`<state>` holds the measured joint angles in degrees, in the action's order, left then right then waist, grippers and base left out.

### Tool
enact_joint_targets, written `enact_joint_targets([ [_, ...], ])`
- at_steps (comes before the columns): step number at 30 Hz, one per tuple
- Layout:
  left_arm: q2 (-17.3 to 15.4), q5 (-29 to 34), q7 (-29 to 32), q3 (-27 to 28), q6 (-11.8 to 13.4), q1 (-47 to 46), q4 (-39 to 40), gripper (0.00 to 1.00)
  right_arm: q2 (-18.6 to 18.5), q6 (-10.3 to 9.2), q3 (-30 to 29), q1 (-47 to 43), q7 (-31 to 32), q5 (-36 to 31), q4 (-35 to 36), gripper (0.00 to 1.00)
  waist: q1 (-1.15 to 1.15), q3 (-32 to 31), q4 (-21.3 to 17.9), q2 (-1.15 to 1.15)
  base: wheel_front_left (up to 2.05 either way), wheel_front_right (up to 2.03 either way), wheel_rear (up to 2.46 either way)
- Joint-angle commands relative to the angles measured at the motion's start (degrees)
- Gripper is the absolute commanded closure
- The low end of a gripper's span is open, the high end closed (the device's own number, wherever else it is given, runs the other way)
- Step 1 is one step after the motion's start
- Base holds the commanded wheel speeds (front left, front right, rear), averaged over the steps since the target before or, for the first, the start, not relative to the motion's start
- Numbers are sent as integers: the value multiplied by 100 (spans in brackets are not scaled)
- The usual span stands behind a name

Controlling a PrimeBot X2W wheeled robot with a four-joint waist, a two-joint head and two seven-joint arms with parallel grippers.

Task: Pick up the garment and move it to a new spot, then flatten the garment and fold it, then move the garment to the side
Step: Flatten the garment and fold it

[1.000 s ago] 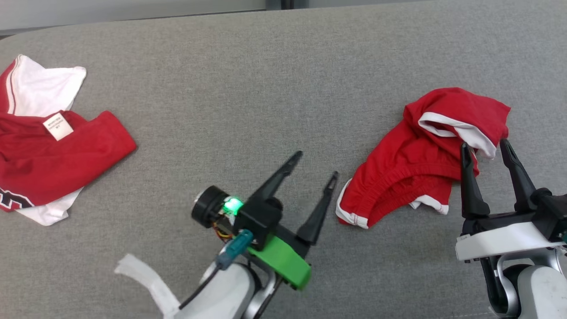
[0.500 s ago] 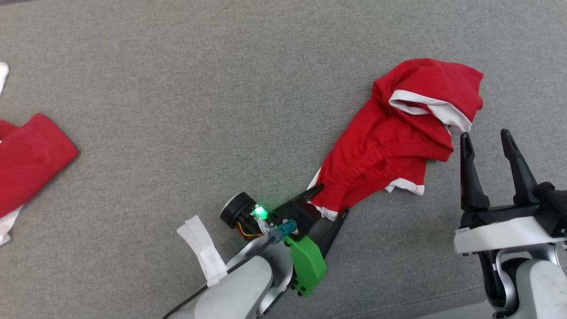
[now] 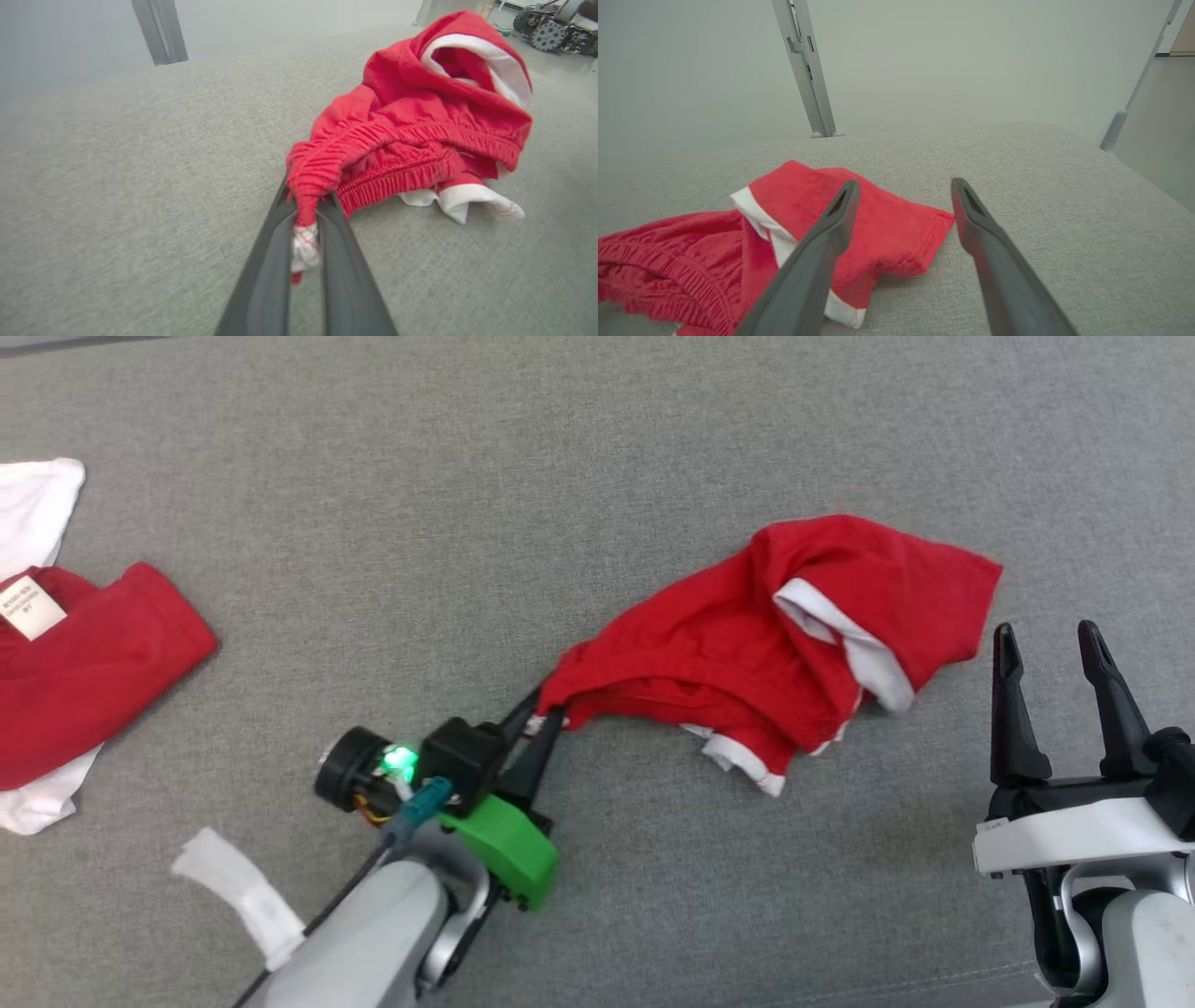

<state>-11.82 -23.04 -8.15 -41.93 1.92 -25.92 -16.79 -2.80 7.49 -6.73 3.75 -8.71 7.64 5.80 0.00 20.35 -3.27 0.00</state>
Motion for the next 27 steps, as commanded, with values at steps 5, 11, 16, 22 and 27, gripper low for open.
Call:
enact_joint_targets([
  [5, -809, -232, 284, 530, 349, 460, 700, 100, -4, 1, 12, -41, 24, 73, -38, 0, 0, -123, 204, 0, 0, 0, 0],
  [11, -1161, -485, 334, 802, 358, 706, 985, 75, -4, 1, 148, 24, 66, 10, -23, 0, 0, -129, 246, 0, 0, 0, 0],
  [16, -943, -650, -174, 978, 437, 802, 911, 0, -7, 1, 276, 34, 107, -57, 71, 0, 0, -207, 254, 0, 0, 0, 0],
  [22, -728, -500, -666, 1415, 800, 944, 1091, 0, -68, 1, 402, -91, 235, -108, 221, 0, 0, -426, 278, 0, 0, 0, 0],
  [27, -670, -169, -706, 1915, 1190, 1204, 1459, 0, -114, 1, 484, -199, 336, -96, 316, 0, 0, -594, 308, 0, 0, 0, 0],
])
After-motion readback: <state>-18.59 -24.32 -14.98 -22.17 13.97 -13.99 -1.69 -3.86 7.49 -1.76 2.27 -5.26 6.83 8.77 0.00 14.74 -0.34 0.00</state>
